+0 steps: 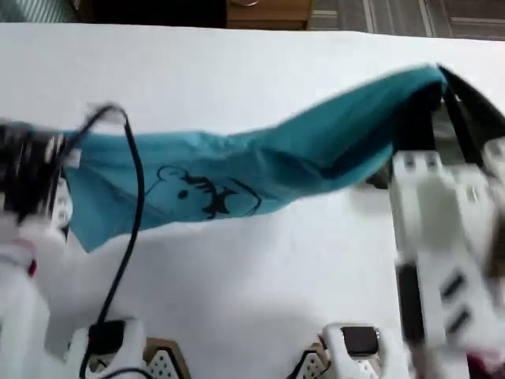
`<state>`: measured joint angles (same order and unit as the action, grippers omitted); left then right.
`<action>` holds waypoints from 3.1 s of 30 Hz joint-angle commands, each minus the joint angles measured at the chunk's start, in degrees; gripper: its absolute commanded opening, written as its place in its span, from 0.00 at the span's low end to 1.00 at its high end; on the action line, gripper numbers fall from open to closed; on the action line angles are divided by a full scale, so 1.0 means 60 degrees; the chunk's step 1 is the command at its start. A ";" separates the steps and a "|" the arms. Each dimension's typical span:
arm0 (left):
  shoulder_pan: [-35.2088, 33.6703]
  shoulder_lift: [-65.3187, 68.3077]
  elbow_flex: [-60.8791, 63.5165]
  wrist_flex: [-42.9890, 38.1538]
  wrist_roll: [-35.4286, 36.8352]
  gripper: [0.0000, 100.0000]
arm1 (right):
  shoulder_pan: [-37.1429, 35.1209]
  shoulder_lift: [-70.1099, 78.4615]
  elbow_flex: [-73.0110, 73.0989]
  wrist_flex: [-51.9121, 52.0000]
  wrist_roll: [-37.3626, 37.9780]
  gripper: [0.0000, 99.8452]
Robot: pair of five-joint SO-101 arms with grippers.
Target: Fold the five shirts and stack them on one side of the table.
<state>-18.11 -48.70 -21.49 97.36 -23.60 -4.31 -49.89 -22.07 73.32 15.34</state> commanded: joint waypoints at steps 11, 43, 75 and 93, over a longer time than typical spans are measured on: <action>-0.0088 -0.0864 0.0388 -0.0337 0.0000 0.03 | 0.0095 -0.1634 -0.0396 -0.0315 0.0015 0.02; -0.0103 -0.2652 0.2352 -0.0366 0.0322 0.03 | 0.0081 -0.2322 -0.0322 -0.0344 0.0015 0.02; -0.0044 0.9289 0.0535 -0.4689 0.0293 0.03 | -0.0359 0.7319 0.2872 -0.5414 0.0015 0.02; -0.0029 1.3714 0.0271 -0.3912 0.0293 0.03 | -0.0374 1.0982 0.2872 -0.3538 0.0015 0.02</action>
<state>-18.20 32.97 -17.36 73.45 -22.20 -6.24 14.81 -2.73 51.78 15.34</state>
